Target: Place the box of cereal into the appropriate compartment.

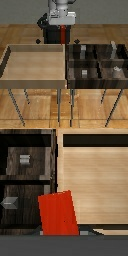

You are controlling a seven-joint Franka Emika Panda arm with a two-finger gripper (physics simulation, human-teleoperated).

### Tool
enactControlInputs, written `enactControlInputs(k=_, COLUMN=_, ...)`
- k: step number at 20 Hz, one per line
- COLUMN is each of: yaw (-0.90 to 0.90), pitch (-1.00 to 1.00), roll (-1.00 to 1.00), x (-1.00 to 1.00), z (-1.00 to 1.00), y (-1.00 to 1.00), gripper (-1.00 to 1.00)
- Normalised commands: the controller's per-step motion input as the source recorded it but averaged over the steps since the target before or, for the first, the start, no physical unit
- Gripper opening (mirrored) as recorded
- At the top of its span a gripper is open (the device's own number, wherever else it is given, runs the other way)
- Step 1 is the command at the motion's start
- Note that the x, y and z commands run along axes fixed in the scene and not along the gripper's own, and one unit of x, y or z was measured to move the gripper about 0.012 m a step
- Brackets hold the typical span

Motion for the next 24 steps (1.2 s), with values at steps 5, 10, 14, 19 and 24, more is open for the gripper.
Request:
enactControlInputs(k=5, yaw=0.00, pitch=0.00, roll=0.00, x=0.00, z=0.00, y=1.00, gripper=-1.00)
enactControlInputs(k=10, yaw=0.00, pitch=0.00, roll=0.00, x=0.00, z=0.00, y=1.00, gripper=-1.00)
enactControlInputs(k=14, yaw=0.00, pitch=0.00, roll=0.00, x=0.00, z=0.00, y=1.00, gripper=-1.00)
enactControlInputs(k=19, yaw=0.00, pitch=0.00, roll=0.00, x=0.00, z=0.00, y=1.00, gripper=-1.00)
enactControlInputs(k=24, yaw=0.00, pitch=0.00, roll=0.00, x=0.00, z=0.00, y=1.00, gripper=-1.00)
